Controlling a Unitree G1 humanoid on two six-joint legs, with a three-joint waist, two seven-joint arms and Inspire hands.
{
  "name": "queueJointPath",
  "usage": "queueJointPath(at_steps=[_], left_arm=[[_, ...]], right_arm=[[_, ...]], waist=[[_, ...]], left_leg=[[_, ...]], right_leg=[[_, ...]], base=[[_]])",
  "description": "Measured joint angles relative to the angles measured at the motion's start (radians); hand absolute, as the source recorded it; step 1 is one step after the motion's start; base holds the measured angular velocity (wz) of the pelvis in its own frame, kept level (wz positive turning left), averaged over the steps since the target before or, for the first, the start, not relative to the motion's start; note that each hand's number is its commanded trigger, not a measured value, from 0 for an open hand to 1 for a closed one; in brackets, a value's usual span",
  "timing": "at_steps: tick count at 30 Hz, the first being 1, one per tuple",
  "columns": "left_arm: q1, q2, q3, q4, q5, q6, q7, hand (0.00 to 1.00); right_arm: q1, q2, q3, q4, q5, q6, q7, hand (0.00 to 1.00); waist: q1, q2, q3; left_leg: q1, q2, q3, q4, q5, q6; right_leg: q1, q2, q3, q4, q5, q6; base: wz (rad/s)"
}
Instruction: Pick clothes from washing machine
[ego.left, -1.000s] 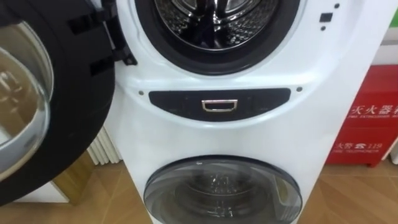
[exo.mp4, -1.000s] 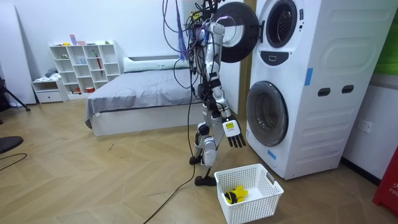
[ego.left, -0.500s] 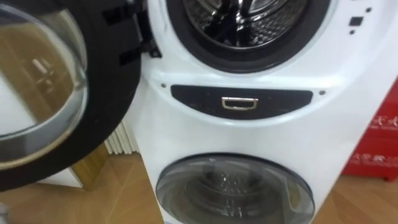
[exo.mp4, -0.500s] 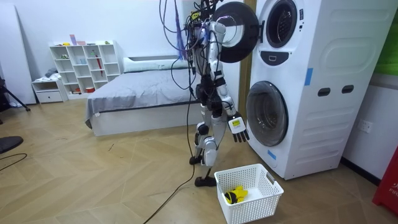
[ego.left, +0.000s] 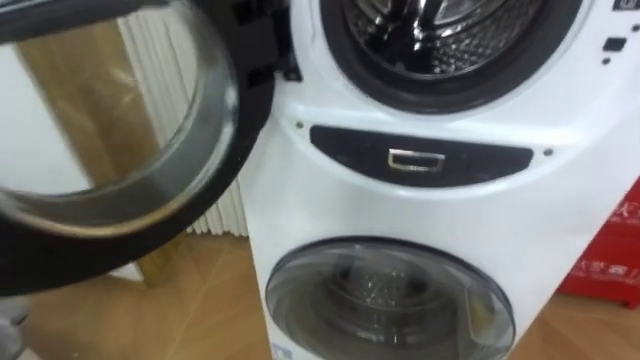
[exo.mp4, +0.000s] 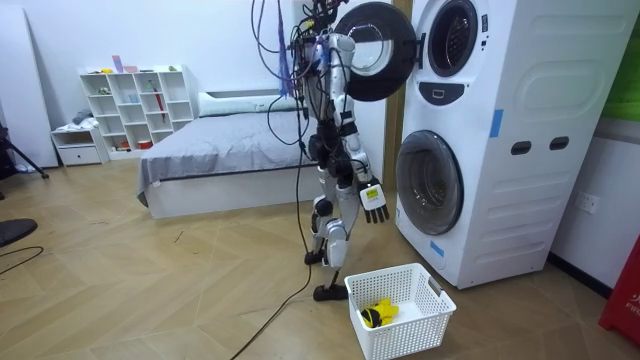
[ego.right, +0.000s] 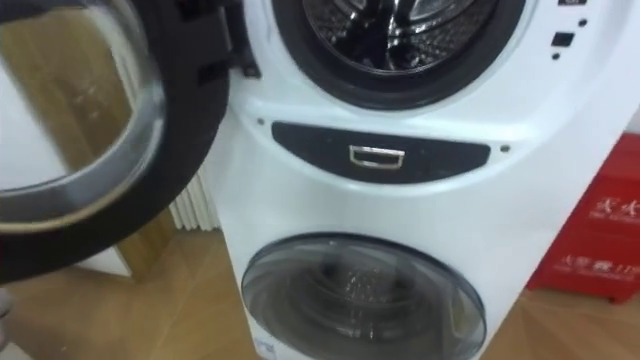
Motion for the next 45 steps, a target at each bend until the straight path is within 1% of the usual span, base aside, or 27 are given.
queueJointPath(at_steps=[1,3,5,6,8,9,12,13,14,15,16,17,19,20,22,23,25,26,28,30,32,33,34,36,39,42,45], left_arm=[[0.014,-0.009,-0.031,-0.019,0.0,-0.013,-0.004,0.0],[0.018,-0.01,-0.071,-0.035,0.0,-0.016,-0.008,0.0],[0.026,-0.01,-0.109,-0.054,0.0,-0.016,-0.02,0.0],[0.038,-0.01,-0.134,-0.079,0.0,-0.016,-0.032,0.0],[0.06,-0.018,-0.167,-0.116,0.0,-0.016,-0.064,0.0],[0.078,-0.026,-0.19,-0.136,0.0,-0.019,-0.088,0.0],[0.084,-0.036,-0.25,-0.152,0.0,-0.029,-0.15,0.0],[0.084,-0.036,-0.266,-0.154,0.0,-0.03,-0.177,0.0],[0.084,-0.036,-0.277,-0.158,0.0,-0.03,-0.19,0.0],[0.084,-0.036,-0.306,-0.166,0.0,-0.03,-0.223,0.0],[0.084,-0.033,-0.351,-0.177,0.003,-0.022,-0.278,0.0],[0.083,-0.033,-0.378,-0.185,0.003,-0.02,-0.309,0.0],[0.082,-0.017,-0.5,-0.209,0.036,-0.01,-0.43,0.0],[0.077,-0.011,-0.53,-0.211,0.04,-0.007,-0.46,0.0],[0.056,-0.005,-0.605,-0.211,0.04,0.016,-0.562,0.0],[0.053,-0.002,-0.617,-0.211,0.04,0.02,-0.585,0.0],[0.049,0.014,-0.689,-0.211,0.05,0.022,-0.67,0.0],[0.049,0.006,-0.686,-0.21,0.061,0.023,-0.677,0.0],[0.044,0.023,-0.735,-0.21,0.061,0.024,-0.744,0.0],[0.026,0.024,-0.795,-0.21,0.061,0.035,-0.775,0.0],[0.004,0.026,-0.863,-0.21,0.061,0.057,-0.821,0.0],[-0.011,0.027,-0.902,-0.209,0.064,0.074,-0.843,0.0],[-0.015,0.026,-0.926,-0.209,0.081,0.089,-0.861,0.0],[-0.021,0.025,-0.953,-0.199,0.123,0.104,-0.884,0.0],[-0.029,0.02,-0.961,-0.154,0.152,0.124,-0.918,0.0],[-0.037,0.012,-0.967,-0.061,0.171,0.14,-0.922,0.0],[-0.037,0.011,-0.966,0.026,0.256,0.142,-0.917,0.0]], right_arm=[[-0.004,0.001,0.0,0.016,0.009,0.0,0.009,0.0],[-0.003,0.002,0.0,0.015,0.028,-0.001,0.023,0.0],[-0.005,0.008,0.0,0.014,0.032,-0.009,0.03,0.0],[-0.001,0.014,0.0,0.014,0.034,-0.009,0.032,0.0],[0.006,0.021,-0.001,0.014,0.039,-0.009,0.032,0.0],[0.011,0.021,-0.003,0.012,0.039,-0.009,0.03,0.0],[0.015,0.024,-0.004,0.006,0.044,-0.01,0.028,0.0],[0.008,0.023,-0.003,0.006,0.046,-0.01,0.027,0.0],[0.005,0.023,-0.002,0.006,0.047,-0.01,0.027,0.0],[0.001,0.023,-0.002,0.006,0.047,-0.01,0.027,0.0],[0.0,0.023,-0.002,0.005,0.047,-0.01,0.027,0.0],[-0.001,0.023,-0.001,0.001,0.047,-0.01,0.027,0.0],[-0.005,0.023,0.021,-0.028,0.063,-0.009,0.028,0.0],[-0.008,0.024,0.032,-0.03,0.068,-0.009,0.028,0.0],[-0.018,0.024,0.066,-0.03,0.078,-0.008,0.022,0.0],[-0.019,0.024,0.074,-0.03,0.082,-0.008,0.016,0.0],[-0.023,0.023,0.113,-0.035,0.119,-0.009,-0.008,0.0],[-0.023,0.023,0.12,-0.037,0.121,-0.009,-0.012,0.0],[-0.029,0.023,0.154,-0.048,0.13,-0.009,-0.027,0.0],[-0.046,0.023,0.165,-0.048,0.135,-0.009,-0.038,0.0],[-0.07,0.022,0.194,-0.048,0.137,-0.008,-0.051,0.0],[-0.083,0.026,0.21,-0.048,0.139,-0.007,-0.052,0.0],[-0.09,0.028,0.227,-0.05,0.139,-0.007,-0.06,0.0],[-0.091,0.028,0.237,-0.053,0.135,-0.007,-0.08,0.0],[-0.1,0.028,0.238,-0.054,0.109,-0.007,-0.101,0.0],[-0.099,0.029,0.238,-0.055,0.108,-0.007,-0.102,0.0],[-0.1,0.031,0.238,-0.058,0.11,-0.008,-0.1,0.0]], waist=[[0.0,-0.003,-0.0011],[-0.002,-0.004,-0.001],[-0.003,-0.006,-0.0024],[-0.003,-0.011,-0.0054],[-0.007,-0.014,-0.0068],[-0.007,-0.014,-0.007],[-0.007,-0.015,-0.0083],[-0.007,-0.015,-0.0117],[-0.007,-0.014,-0.0117],[-0.008,-0.012,-0.0145],[-0.011,-0.006,-0.0227],[-0.015,-0.002,-0.0272],[-0.057,0.019,-0.0405],[-0.072,0.023,-0.0416],[-0.114,0.03,-0.0389],[-0.119,0.026,-0.0371],[-0.143,0.028,-0.0353],[-0.147,0.028,-0.0352],[-0.17,0.02,-0.0302],[-0.183,0.016,-0.0277],[-0.198,0.019,-0.0243],[-0.212,0.014,-0.0185],[-0.224,0.011,-0.016],[-0.243,0.009,-0.0151],[-0.252,0.009,-0.0096],[-0.249,0.004,-0.0067],[-0.247,0.001,-0.0047]], left_leg=[[-0.003,-0.005,-0.003,0.005,0.003,0.005],[-0.018,-0.009,-0.012,0.024,0.003,0.005],[-0.039,-0.013,-0.018,0.038,0.006,0.009],[-0.053,-0.013,-0.01,0.038,0.013,0.01],[-0.072,-0.012,0.008,0.037,0.027,0.013],[-0.077,-0.008,0.034,0.036,0.032,0.017],[-0.089,0.003,0.092,0.038,0.034,0.02],[-0.098,0.007,0.111,0.038,0.035,0.02],[-0.1,0.008,0.12,0.038,0.035,0.019],[-0.101,0.012,0.14,0.038,0.035,0.019],[-0.101,0.015,0.161,0.038,0.035,0.02],[-0.101,0.016,0.169,0.038,0.035,0.02],[-0.099,0.015,0.184,0.036,0.032,0.024],[-0.096,0.015,0.19,0.034,0.032,0.025],[-0.073,0.02,0.217,0.018,0.032,0.025],[-0.068,0.02,0.217,0.015,0.032,0.025],[-0.052,0.026,0.215,0.01,0.032,0.025],[-0.047,0.027,0.215,0.006,0.032,0.025],[-0.033,0.025,0.214,0.0,0.038,0.016],[-0.03,0.027,0.213,0.0,0.039,0.014],[-0.029,0.033,0.214,-0.012,0.037,0.009],[-0.022,0.037,0.216,-0.022,0.038,0.002],[-0.014,0.04,0.217,-0.036,0.04,-0.002],[-0.011,0.049,0.218,-0.041,0.034,-0.014],[-0.002,0.064,0.231,-0.04,0.024,-0.028],[0.024,0.071,0.245,-0.054,0.024,-0.028],[0.044,0.073,0.247,-0.079,0.024,-0.029]], right_leg=[[0.0,-0.002,0.005,0.0,0.002,0.005],[-0.004,-0.003,0.004,0.0,0.005,0.009],[-0.015,-0.003,0.005,-0.001,0.008,0.005],[-0.026,-0.004,0.012,-0.001,0.009,0.004],[-0.042,-0.005,0.022,-0.001,0.017,0.005],[-0.046,-0.012,0.023,0.0,0.024,0.009],[-0.055,-0.019,0.031,0.0,0.026,0.01],[-0.065,-0.024,0.032,0.001,0.027,0.01],[-0.068,-0.026,0.032,0.0,0.027,0.01],[-0.07,-0.032,0.032,0.0,0.027,0.009],[-0.072,-0.039,0.032,0.0,0.027,0.005],[-0.073,-0.043,0.031,0.0,0.026,0.005],[-0.076,-0.053,0.031,0.001,0.026,0.003],[-0.076,-0.055,0.032,0.001,0.026,0.003],[-0.075,-0.062,0.032,0.004,0.026,0.004],[-0.075,-0.062,0.033,0.004,0.026,0.004],[-0.076,-0.057,0.033,0.004,0.027,0.007],[-0.075,-0.056,0.034,0.004,0.028,0.01],[-0.073,-0.048,0.041,0.006,0.042,0.027],[-0.074,-0.043,0.044,0.008,0.065,0.026],[-0.081,-0.032,0.056,0.005,0.062,0.025],[-0.081,-0.025,0.058,0.003,0.058,0.024],[-0.081,-0.018,0.062,0.003,0.054,0.016],[-0.081,-0.007,0.069,0.005,0.05,0.001],[-0.08,0.006,0.074,0.004,0.043,-0.008],[-0.075,0.012,0.068,0.005,0.043,-0.008],[-0.072,0.016,0.066,0.005,0.043,-0.008]], base=[[0.09],[0.14],[0.16],[0.18],[0.17],[0.11],[0.08],[0.0],[-0.04],[-0.1],[-0.15],[-0.24],[-0.27],[-0.27],[-0.4],[-0.5],[-0.44],[-0.3],[-0.12],[0.0],[-0.06],[-0.09],[-0.08],[-0.13],[-0.24],[-0.28],[-0.19]])
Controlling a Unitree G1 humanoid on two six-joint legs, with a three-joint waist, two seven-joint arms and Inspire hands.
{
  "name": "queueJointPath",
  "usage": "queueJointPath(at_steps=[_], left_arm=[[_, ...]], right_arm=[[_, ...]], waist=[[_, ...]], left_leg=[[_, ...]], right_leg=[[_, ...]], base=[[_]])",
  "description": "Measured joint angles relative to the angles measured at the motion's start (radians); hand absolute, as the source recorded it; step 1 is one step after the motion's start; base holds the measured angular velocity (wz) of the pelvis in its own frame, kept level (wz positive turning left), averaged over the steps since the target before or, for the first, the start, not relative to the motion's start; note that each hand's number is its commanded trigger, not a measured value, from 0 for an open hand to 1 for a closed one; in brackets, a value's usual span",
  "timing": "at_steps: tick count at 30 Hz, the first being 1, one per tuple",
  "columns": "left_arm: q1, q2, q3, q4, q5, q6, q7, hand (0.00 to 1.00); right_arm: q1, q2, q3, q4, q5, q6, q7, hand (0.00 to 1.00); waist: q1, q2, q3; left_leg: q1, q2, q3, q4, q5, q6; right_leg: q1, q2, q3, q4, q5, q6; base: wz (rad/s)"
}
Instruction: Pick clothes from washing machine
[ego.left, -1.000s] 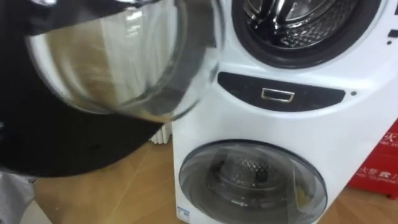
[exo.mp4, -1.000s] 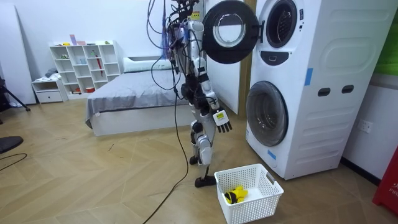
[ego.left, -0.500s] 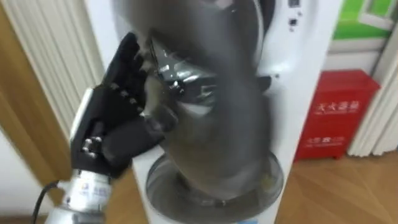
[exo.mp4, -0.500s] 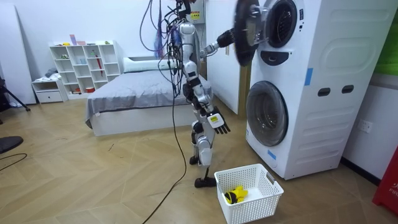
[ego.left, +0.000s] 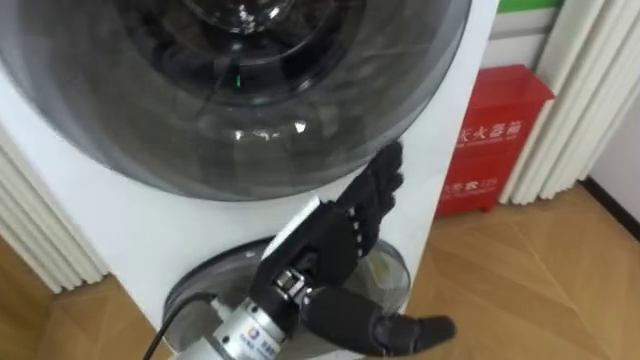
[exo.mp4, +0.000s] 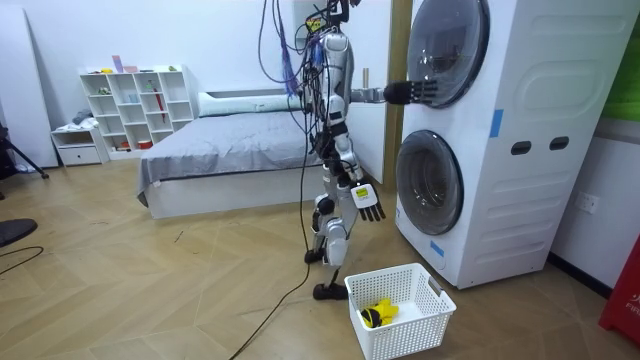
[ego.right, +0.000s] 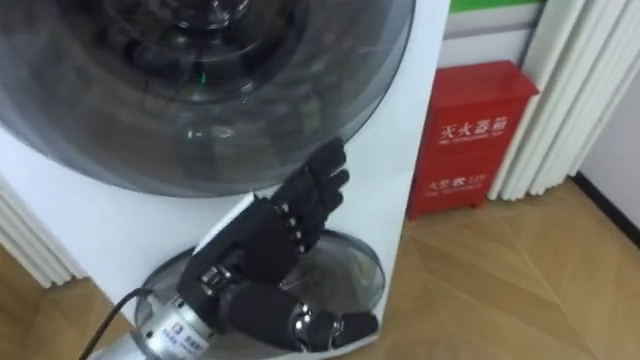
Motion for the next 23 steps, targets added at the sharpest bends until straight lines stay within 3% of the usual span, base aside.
queueJointPath(at_steps=[2,5,8,9,10,12,14,15,16,17,18,19,20,21,22,23], left_arm=[[0.001,0.004,0.001,0.069,0.047,-0.002,0.013,0.0],[0.037,0.005,0.021,0.221,0.173,-0.003,0.066,0.0],[0.092,0.002,0.056,0.445,0.255,-0.025,0.128,0.0],[0.114,0.001,0.076,0.553,0.256,-0.028,0.16,0.0],[0.143,-0.007,0.117,0.662,0.285,-0.036,0.19,0.0],[0.177,-0.013,0.195,0.82,0.325,-0.038,0.244,0.0],[0.204,-0.012,0.283,0.964,0.337,-0.057,0.301,0.0],[0.225,-0.011,0.33,1.04,0.359,-0.06,0.345,0.0],[0.249,-0.007,0.366,1.104,0.373,-0.063,0.386,0.0],[0.26,-0.008,0.377,1.134,0.373,-0.065,0.404,0.0],[0.271,0.009,0.414,1.178,0.377,-0.068,0.437,0.0],[0.271,0.01,0.45,1.218,0.377,-0.071,0.466,0.0],[0.277,0.0,0.463,1.237,0.377,-0.071,0.481,0.0],[0.275,-0.016,0.461,1.267,0.377,-0.075,0.488,0.0],[0.26,-0.029,0.458,1.273,0.384,-0.076,0.49,0.0],[0.256,-0.033,0.456,1.271,0.394,-0.078,0.498,0.0]], right_arm=[[0.0,0.002,0.007,0.004,0.012,0.0,0.0,0.0],[0.005,0.002,0.006,0.004,0.007,0.0,-0.007,0.0],[0.019,0.003,0.009,-0.001,0.012,0.0,-0.017,0.0],[0.035,0.003,0.01,-0.01,0.021,0.0,-0.02,0.0],[0.044,0.003,0.009,-0.011,0.026,-0.001,-0.026,0.0],[0.049,0.003,0.007,-0.01,0.028,-0.002,-0.026,0.0],[0.056,0.002,-0.005,-0.002,0.016,-0.002,-0.026,0.0],[0.061,0.003,-0.009,0.005,0.013,-0.002,-0.027,0.0],[0.067,0.003,-0.011,0.006,0.02,-0.002,-0.027,0.0],[0.072,0.005,-0.011,0.006,0.02,-0.002,-0.027,0.0],[0.073,0.018,-0.007,-0.001,0.02,-0.007,-0.025,0.0],[0.069,0.017,0.002,-0.004,0.027,-0.011,-0.025,0.0],[0.063,0.013,0.008,-0.002,0.034,-0.012,-0.027,0.0],[0.066,0.005,0.022,0.009,0.045,-0.016,-0.036,0.0],[0.077,0.004,0.023,0.012,0.058,-0.02,-0.038,0.0],[0.085,0.006,0.02,0.012,0.059,-0.022,-0.037,0.0]], waist=[[0.01,-0.008,0.005],[0.031,-0.017,0.0044],[0.043,-0.016,0.0032],[0.066,-0.017,0.0025],[0.088,-0.018,0.0001],[0.097,-0.02,-0.0069],[0.11,-0.025,-0.0064],[0.116,-0.023,-0.0058],[0.118,-0.008,0.001],[0.118,-0.005,-0.0024],[0.132,-0.019,-0.0062],[0.147,-0.023,-0.008],[0.152,-0.017,-0.0071],[0.137,-0.015,-0.0012],[0.138,-0.006,-0.0035],[0.139,-0.003,-0.0057]], left_leg=[[0.02,0.001,0.022,-0.01,0.0,0.0],[0.044,0.002,0.027,-0.016,-0.001,-0.001],[0.067,0.002,0.029,-0.03,-0.001,-0.002],[0.08,0.002,0.03,-0.03,-0.001,-0.002],[0.082,0.002,0.032,-0.029,-0.001,-0.002],[0.086,0.003,0.03,-0.028,-0.001,-0.002],[0.103,0.006,0.029,-0.027,-0.001,-0.002],[0.117,0.012,0.02,-0.021,-0.001,-0.002],[0.138,0.025,0.004,-0.02,-0.001,-0.002],[0.143,0.033,-0.016,-0.02,-0.002,-0.003],[0.14,0.037,-0.053,-0.012,-0.012,-0.02],[0.126,0.039,-0.055,0.006,-0.046,-0.06],[0.118,0.051,-0.055,0.021,-0.068,-0.065],[0.103,0.053,-0.059,0.026,-0.089,-0.058],[0.086,0.041,-0.061,-0.023,-0.081,-0.051],[0.078,0.036,-0.054,-0.044,-0.078,-0.036]], right_leg=[[0.007,0.002,0.003,-0.002,0.0,0.0],[0.013,0.003,-0.002,-0.001,0.0,0.0],[0.022,0.006,-0.007,0.0,0.0,0.0],[0.027,0.007,-0.007,-0.001,0.0,0.0],[0.026,0.007,-0.013,-0.001,0.0,0.0],[0.029,0.007,-0.019,-0.002,0.0,-0.001],[0.038,0.008,-0.024,0.009,0.0,-0.001],[0.038,0.009,-0.04,0.043,-0.002,-0.008],[0.022,0.018,-0.049,0.09,-0.009,-0.033],[0.021,0.03,-0.042,0.085,-0.029,-0.05],[0.016,0.082,0.015,-0.029,0.002,-0.077],[0.014,0.083,-0.041,-0.043,0.013,-0.081],[0.017,0.087,-0.033,-0.039,0.014,-0.081],[0.024,0.088,-0.015,-0.039,0.014,-0.081],[0.027,0.085,0.041,-0.039,0.013,-0.077],[0.026,0.085,0.058,-0.038,0.008,-0.068]], base=[[-0.25],[-0.36],[-0.15],[-0.39],[-0.42],[-0.11],[0.03],[0.0],[0.0],[-0.07],[-0.27],[-0.32],[0.07],[0.55],[0.74],[0.46]])
